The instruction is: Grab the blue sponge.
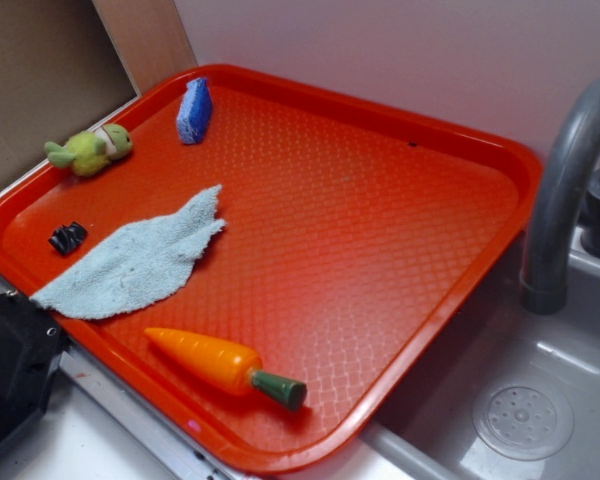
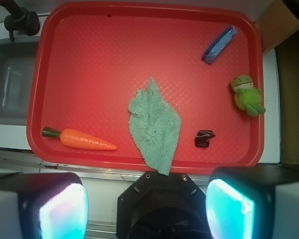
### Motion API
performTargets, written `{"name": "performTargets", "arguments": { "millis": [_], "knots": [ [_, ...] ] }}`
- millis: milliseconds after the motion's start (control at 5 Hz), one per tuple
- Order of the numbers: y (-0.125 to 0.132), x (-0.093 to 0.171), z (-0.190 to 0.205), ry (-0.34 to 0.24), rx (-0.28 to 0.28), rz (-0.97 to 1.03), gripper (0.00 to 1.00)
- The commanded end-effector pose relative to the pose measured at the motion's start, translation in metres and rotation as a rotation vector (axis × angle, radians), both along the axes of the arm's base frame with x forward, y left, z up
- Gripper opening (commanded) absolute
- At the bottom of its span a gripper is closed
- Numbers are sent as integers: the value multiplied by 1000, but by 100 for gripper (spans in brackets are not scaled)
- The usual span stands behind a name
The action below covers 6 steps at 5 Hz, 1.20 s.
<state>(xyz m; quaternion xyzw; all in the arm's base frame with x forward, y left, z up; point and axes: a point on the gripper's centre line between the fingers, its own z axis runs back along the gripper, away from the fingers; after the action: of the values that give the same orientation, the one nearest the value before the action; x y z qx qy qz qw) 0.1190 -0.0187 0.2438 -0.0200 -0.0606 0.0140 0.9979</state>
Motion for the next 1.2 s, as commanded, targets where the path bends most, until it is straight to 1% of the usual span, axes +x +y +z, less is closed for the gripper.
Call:
{"name": "performTargets", "arguments": {
  "millis": [0,200,400,600,800,1000],
  "knots": [
    [0,0,0,0,0,0,100],
    [8,27,-7,-103,-9,217,100],
    [23,55,-20,-208,-7,367,100],
    [50,87,-45,-299,7,509,100],
    [75,118,-68,-334,19,585,100],
    [93,146,-90,-383,21,602,100]
  ]
}}
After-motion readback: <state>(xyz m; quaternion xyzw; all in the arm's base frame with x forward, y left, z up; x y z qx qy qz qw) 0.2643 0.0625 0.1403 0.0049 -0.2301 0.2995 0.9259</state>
